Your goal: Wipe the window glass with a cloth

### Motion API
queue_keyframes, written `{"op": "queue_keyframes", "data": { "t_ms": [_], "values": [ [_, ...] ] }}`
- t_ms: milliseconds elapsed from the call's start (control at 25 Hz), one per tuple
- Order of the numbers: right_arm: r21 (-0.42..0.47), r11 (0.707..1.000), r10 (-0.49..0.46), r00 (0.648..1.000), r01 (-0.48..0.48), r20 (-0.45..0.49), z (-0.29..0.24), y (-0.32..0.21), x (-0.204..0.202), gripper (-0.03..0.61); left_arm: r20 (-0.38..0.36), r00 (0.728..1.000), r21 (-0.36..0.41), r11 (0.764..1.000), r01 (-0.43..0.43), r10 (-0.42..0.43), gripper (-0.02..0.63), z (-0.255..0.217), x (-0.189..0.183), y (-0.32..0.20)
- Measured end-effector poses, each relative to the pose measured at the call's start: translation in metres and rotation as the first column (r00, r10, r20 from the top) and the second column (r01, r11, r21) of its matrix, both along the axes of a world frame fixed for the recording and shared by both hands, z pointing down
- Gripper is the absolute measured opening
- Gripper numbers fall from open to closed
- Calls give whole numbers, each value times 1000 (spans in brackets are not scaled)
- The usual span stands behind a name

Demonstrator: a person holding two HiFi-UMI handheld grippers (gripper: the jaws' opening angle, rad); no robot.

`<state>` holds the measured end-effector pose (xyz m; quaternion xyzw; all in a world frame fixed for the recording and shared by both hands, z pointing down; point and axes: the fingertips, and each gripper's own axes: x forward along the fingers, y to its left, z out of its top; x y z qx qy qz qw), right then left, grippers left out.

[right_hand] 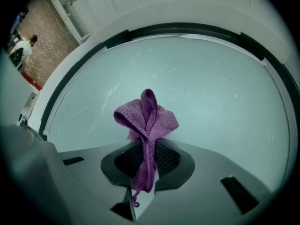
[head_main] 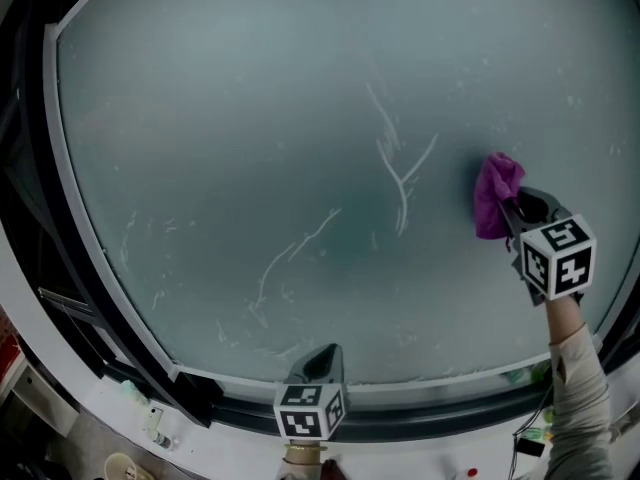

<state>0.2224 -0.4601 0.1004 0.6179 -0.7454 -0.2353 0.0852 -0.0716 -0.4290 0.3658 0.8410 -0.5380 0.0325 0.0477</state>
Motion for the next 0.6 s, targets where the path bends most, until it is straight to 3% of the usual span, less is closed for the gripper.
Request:
{"op": "queue_keyframes", "data": {
  "t_ms": [360, 600],
  "values": [
    [-30, 988, 151, 988, -150, 28, 12, 4, 72, 55, 2, 1000, -25, 1000, -13, 13, 5, 21, 3, 8],
    [-15, 990, 143, 989, -143, 27, 14, 12, 68, 55, -8, 1000, -29, 999, -21, 20, 5, 22, 5, 11]
  ]
}}
